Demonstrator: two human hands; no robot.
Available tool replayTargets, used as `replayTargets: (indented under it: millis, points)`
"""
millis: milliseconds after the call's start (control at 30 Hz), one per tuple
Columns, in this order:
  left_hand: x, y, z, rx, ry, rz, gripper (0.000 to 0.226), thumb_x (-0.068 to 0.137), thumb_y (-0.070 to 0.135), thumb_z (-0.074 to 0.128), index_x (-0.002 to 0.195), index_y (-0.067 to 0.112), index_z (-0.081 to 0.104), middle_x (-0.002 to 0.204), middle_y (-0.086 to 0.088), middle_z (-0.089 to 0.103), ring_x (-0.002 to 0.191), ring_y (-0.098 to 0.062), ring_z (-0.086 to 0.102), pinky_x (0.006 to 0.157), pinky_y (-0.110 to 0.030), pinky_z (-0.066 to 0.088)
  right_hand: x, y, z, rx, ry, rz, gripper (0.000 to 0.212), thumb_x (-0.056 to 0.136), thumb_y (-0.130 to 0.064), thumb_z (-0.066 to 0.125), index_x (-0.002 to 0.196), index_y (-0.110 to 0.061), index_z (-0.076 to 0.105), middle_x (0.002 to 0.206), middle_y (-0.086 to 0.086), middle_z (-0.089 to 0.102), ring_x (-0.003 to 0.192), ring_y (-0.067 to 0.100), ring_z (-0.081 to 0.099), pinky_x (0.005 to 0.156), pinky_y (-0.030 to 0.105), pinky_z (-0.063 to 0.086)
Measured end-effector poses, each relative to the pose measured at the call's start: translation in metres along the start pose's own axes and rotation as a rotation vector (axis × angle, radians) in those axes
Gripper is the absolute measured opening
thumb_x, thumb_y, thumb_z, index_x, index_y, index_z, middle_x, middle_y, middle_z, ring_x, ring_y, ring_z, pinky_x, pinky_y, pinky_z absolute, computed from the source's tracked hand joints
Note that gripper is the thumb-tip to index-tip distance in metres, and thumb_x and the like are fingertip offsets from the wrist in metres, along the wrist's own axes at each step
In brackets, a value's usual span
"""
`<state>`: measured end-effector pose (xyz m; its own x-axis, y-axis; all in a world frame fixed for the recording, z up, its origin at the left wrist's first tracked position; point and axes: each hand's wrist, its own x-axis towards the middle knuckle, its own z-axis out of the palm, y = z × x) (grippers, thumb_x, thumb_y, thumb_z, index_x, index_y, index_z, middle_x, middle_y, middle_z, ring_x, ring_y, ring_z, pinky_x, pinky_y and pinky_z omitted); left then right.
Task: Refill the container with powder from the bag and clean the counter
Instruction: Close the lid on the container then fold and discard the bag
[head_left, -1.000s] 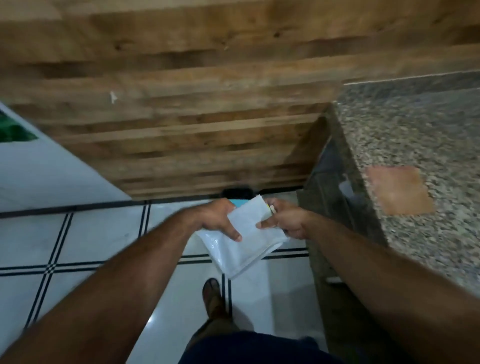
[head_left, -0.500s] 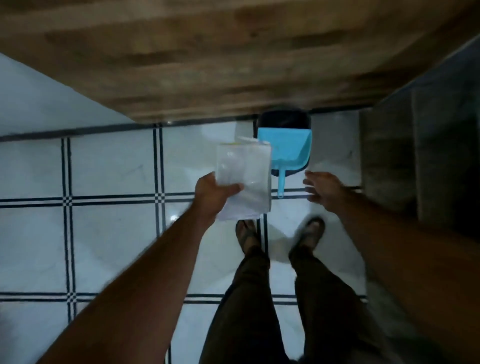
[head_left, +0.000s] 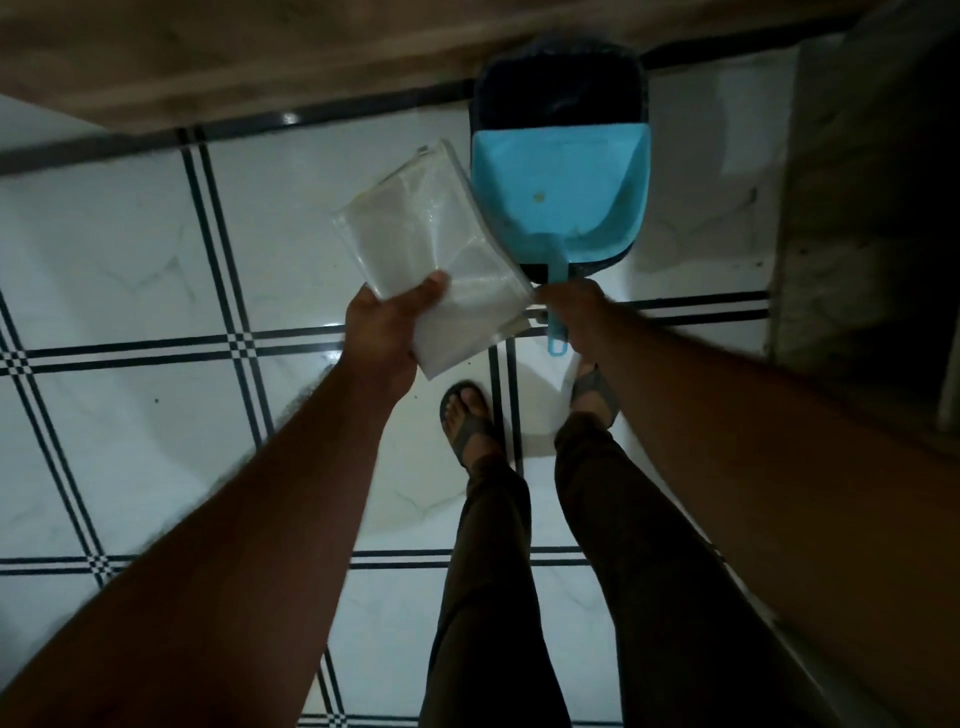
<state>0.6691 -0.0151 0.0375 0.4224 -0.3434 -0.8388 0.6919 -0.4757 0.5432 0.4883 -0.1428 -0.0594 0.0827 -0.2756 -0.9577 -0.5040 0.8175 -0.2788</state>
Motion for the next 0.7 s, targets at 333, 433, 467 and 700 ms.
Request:
replayTargets:
  millis: [333,433,467,700]
  points:
    - [0.0,0.049,0.107,0.43,0.081,0.224,0.06,0.077,0.018,0.093,0.132,0.006,0.07,0.123,-0.012,0.078,0.111,-0.034,0.076,0.094,-0.054,0.065,-0.039,0.008,-0.141,0.019,0.533,-0.096,0.033,0.075,-0.065,0.069,0.081,-0.033,0.064,0.09,-0.002,0.075,0.084,0.029,0.075,0.083,0.051,0.066]
    - [0.017,0.052,0.155,0.831,0.036,0.388,0.05,0.088,0.025,0.082,0.135,0.018,0.066,0.127,-0.004,0.073,0.117,-0.027,0.069,0.1,-0.047,0.062,-0.057,0.016,-0.176,-0.01,0.505,-0.058,0.017,0.089,-0.042,0.074,0.095,-0.027,0.072,0.086,-0.004,0.069,0.095,0.029,0.074,0.089,0.042,0.062]
    - [0.028,0.048,0.167,0.97,0.02,0.436,0.045,0.093,0.023,0.077,0.136,0.018,0.066,0.129,-0.005,0.072,0.118,-0.027,0.068,0.101,-0.042,0.06,-0.057,0.022,-0.185,-0.029,0.515,-0.048,0.022,0.091,-0.037,0.074,0.105,-0.02,0.075,0.09,-0.001,0.07,0.101,0.031,0.075,0.09,0.041,0.061]
    - [0.109,0.005,0.2,1.773,-0.042,0.587,0.058,0.092,0.012,0.072,0.148,0.02,0.059,0.143,-0.019,0.064,0.131,-0.043,0.059,0.11,-0.052,0.05,-0.024,0.052,-0.2,-0.011,0.599,-0.005,0.035,0.1,-0.033,0.07,0.123,-0.007,0.074,0.125,0.017,0.075,0.119,0.038,0.07,0.084,0.033,0.051]
